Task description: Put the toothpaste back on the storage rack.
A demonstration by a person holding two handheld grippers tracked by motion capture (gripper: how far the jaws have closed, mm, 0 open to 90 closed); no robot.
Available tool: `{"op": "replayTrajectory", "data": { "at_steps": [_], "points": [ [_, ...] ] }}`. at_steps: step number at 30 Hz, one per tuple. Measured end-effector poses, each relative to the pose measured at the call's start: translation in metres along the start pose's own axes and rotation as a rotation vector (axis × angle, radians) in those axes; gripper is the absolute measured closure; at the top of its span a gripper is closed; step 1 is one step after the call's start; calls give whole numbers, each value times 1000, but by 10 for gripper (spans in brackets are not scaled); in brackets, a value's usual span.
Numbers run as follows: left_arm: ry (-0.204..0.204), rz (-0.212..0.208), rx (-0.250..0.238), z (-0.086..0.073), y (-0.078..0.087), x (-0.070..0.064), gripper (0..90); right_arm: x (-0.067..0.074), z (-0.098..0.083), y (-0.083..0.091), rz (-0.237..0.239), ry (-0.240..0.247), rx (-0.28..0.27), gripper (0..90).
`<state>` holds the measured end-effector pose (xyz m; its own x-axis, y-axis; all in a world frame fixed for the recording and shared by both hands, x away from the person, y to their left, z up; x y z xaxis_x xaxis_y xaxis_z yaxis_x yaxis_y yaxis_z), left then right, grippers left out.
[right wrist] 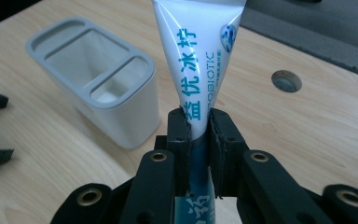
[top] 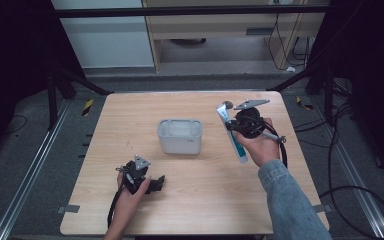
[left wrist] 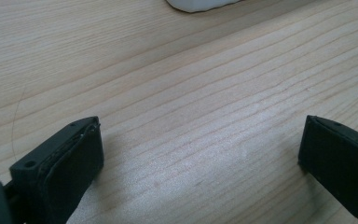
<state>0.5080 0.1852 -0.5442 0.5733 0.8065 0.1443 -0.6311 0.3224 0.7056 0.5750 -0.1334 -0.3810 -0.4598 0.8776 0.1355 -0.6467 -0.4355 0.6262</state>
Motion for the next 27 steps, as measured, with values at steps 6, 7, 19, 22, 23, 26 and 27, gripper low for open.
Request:
{"op": "replayTrajectory", "data": {
  "at_steps": [6,7,19,22,23,26,27],
  "points": [
    [2,-1,-4,-1,1,-1,0,1,2,1,-47,-24,-52,799],
    [3,-1,-4,-1,1,-1,0,1,5,4,-46,-31,-85,799],
    [6,-1,-5,0,0,-1,0,6,15,7,-69,-32,-159,798],
    [4,-1,-5,0,0,-1,0,11,18,8,-70,-36,-181,798],
    [4,-1,-6,0,0,-1,0,12,18,8,-63,-36,-183,798],
    [4,-1,-6,0,0,-1,0,15,19,6,-55,-42,-185,798],
    [4,-2,-6,0,0,-1,0,17,20,5,-54,-38,-187,798]
  ]
}}
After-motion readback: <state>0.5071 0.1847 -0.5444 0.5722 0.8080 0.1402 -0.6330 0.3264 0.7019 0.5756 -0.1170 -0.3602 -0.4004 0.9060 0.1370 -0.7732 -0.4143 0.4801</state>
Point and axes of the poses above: each handheld gripper's, and its own axes: y roughly backward along the jaws, z roughly out of its top, x roughly to its left, the point moved 5 cm from there along -y, roughly forward along the jaws, and after that the axes turned 10 degrees about -y, right-handed, at the moved point
